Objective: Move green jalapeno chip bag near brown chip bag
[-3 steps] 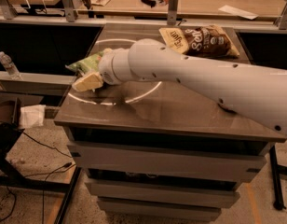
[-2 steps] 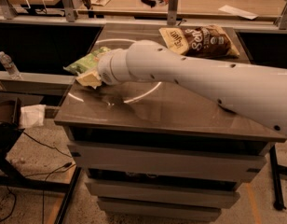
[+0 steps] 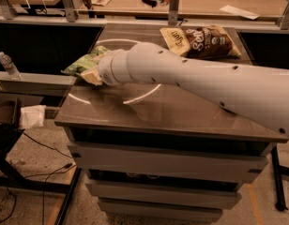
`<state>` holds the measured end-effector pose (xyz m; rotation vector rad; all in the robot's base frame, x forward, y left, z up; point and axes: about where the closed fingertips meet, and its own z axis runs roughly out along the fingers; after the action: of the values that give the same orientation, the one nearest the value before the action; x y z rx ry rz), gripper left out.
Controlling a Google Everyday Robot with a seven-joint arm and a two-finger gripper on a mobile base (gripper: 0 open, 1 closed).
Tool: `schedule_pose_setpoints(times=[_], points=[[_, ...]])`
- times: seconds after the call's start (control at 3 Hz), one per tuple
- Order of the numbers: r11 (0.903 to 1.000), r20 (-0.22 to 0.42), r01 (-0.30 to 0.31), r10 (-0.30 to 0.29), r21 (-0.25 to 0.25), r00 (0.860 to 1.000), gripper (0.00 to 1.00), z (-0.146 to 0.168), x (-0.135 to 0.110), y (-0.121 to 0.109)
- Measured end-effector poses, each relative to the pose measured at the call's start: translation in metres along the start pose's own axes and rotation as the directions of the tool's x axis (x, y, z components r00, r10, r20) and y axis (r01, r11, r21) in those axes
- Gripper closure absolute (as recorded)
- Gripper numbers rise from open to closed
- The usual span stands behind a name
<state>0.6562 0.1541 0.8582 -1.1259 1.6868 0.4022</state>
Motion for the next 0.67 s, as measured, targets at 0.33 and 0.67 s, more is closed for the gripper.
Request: schedule_pose_setpoints(times=[0.33,0.67], points=[[0.9997,0.009,-0.006,0.006,0.023,1.0,1.0,-0.005,0.0,0.0],[0.9955,0.012,-0.012,0.011,0.094,1.0,1.0,-0.027,0.003,-0.011]])
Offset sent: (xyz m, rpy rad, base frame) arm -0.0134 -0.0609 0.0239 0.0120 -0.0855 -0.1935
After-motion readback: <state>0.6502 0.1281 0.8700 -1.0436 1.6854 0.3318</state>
